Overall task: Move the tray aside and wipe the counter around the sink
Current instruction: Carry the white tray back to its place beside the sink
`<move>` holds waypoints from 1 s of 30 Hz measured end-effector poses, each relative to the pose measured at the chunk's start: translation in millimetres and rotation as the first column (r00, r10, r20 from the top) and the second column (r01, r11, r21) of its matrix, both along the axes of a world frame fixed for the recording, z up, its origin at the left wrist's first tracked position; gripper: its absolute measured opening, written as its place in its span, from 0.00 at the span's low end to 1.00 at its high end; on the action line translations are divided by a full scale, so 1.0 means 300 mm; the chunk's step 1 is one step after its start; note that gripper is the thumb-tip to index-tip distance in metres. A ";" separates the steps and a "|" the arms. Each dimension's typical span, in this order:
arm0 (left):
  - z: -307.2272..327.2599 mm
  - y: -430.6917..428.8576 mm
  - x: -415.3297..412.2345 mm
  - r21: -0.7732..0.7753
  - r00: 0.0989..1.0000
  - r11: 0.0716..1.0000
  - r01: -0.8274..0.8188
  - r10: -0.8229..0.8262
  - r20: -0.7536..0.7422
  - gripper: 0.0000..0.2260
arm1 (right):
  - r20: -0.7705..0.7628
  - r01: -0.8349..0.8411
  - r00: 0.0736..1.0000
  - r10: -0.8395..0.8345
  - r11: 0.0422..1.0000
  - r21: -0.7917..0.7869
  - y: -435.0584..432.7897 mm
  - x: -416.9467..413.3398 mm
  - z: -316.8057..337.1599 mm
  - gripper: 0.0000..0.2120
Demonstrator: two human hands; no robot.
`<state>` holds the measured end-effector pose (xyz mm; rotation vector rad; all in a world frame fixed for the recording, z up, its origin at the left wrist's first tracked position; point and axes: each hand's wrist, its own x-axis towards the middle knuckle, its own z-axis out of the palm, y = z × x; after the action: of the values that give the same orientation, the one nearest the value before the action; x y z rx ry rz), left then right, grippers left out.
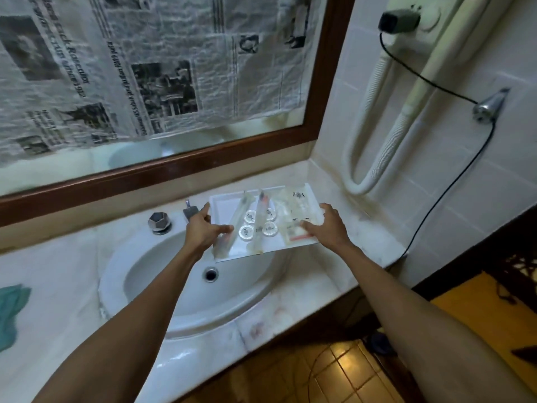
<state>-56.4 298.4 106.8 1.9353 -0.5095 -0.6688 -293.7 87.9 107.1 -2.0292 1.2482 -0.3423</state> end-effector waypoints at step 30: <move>-0.332 -1.022 0.294 0.255 0.997 0.966 -0.038 0.054 -0.059 0.38 | -0.240 -0.033 0.967 0.084 0.977 0.209 -1.023 0.427 -0.291 0.47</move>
<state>31.9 -8.2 7.1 2.1494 -0.3495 -0.7963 -165.7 -219.0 19.9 -1.9683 1.3095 0.0699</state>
